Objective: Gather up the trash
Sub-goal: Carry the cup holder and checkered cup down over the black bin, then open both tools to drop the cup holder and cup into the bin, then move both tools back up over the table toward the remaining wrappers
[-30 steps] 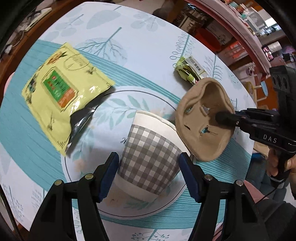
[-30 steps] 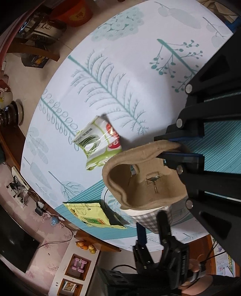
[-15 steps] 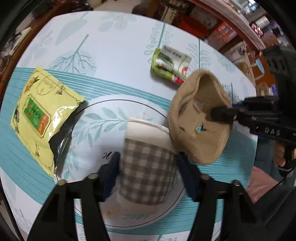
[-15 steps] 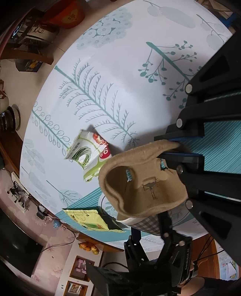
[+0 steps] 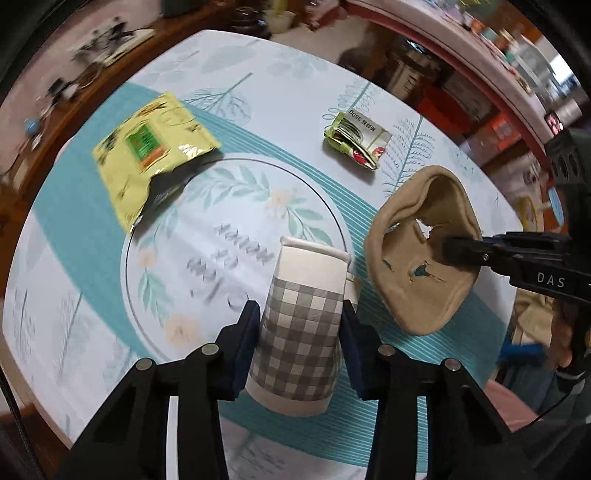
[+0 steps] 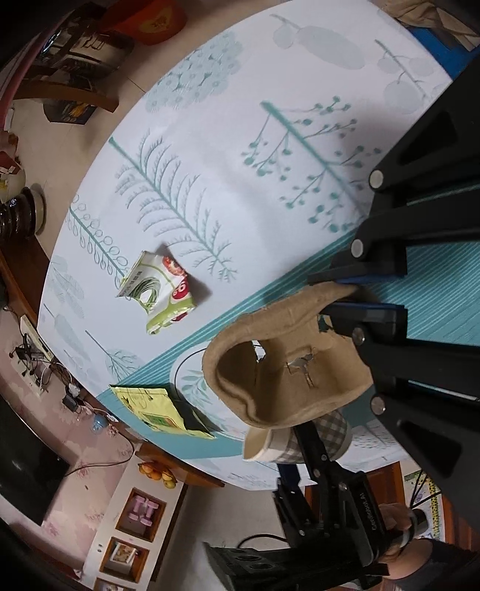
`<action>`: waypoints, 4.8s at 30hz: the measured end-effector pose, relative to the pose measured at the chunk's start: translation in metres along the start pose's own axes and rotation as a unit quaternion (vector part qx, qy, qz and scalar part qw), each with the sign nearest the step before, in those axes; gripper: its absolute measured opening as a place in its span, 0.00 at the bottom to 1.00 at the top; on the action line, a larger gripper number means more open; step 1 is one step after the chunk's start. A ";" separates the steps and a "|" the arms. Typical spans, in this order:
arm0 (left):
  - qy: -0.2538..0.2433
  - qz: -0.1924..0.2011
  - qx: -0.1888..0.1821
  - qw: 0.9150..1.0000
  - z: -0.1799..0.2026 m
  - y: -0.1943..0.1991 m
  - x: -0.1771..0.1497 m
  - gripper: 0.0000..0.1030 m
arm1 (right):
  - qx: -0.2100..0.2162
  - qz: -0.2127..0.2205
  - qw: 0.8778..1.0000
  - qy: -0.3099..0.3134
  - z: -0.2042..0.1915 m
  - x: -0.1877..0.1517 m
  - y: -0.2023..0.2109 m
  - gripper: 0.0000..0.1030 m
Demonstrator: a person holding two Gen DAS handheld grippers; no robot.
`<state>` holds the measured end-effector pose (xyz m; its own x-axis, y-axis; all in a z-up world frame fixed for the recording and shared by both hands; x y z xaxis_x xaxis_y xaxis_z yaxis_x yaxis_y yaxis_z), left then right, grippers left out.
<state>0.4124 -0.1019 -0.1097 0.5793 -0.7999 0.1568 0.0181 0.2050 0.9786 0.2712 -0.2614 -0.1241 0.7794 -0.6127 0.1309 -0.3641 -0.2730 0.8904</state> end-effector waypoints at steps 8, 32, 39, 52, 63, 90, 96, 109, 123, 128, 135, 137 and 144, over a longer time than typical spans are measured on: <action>0.083 0.042 0.020 0.995 0.036 0.042 -0.039 0.38 | 0.015 0.004 0.999 0.031 0.013 -0.028 0.037 0.07; 0.295 0.121 0.100 0.943 0.267 0.063 -0.170 0.38 | 0.075 -0.039 0.976 0.203 0.121 -0.146 0.143 0.07; 0.313 0.111 0.118 0.936 0.303 0.042 -0.203 0.39 | 0.075 -0.068 0.975 0.199 0.147 -0.179 0.141 0.07; 0.329 0.104 0.108 0.932 0.318 -0.061 -0.249 0.39 | 0.018 -0.098 0.983 0.152 0.198 -0.231 0.072 0.07; 0.355 0.090 0.106 0.924 0.290 -0.197 -0.278 0.42 | -0.049 -0.117 0.984 0.127 0.250 -0.269 -0.060 0.07; 0.386 0.076 0.142 0.908 0.244 -0.295 -0.305 0.74 | -0.065 -0.123 0.981 0.133 0.251 -0.281 -0.197 0.42; 0.388 0.080 0.140 0.907 0.249 -0.264 -0.306 0.74 | -0.065 -0.107 0.982 0.140 0.242 -0.277 -0.172 0.42; 0.379 0.109 0.136 0.909 0.291 -0.136 -0.298 0.74 | -0.047 -0.081 0.981 0.172 0.197 -0.272 -0.057 0.42; 0.368 0.172 0.149 0.902 0.321 0.030 -0.264 0.90 | 0.008 -0.022 0.971 0.238 0.127 -0.244 0.097 0.42; 0.366 0.207 0.174 0.890 0.323 0.091 -0.245 0.91 | 0.030 0.011 0.963 0.268 0.105 -0.229 0.146 0.45; 0.361 0.237 0.186 0.882 0.317 0.151 -0.223 0.92 | 0.049 0.053 0.953 0.294 0.083 -0.198 0.188 0.53; 0.356 0.242 0.188 0.883 0.313 0.160 -0.217 0.92 | 0.053 0.062 0.952 0.296 0.079 -0.187 0.196 0.53; 0.339 0.241 0.188 0.890 0.294 0.178 -0.188 0.92 | 0.063 0.092 0.943 0.314 0.053 -0.150 0.209 0.61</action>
<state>0.0666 -0.0808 0.0744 0.8066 -0.1198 0.5789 -0.5660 0.1261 0.8147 0.0516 -0.2658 0.0192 0.8312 -0.1091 0.5452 -0.5491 -0.3151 0.7741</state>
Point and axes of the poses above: each gripper's, at about its wrist camera, not at the fingertips, and y roughly against the way its jaws point, z to its right, x to its top, the point moved 1 cm from there along -y, roughly the way its jaws point, and after that the axes turned 2 degrees about -z, right-handed, at the moved point
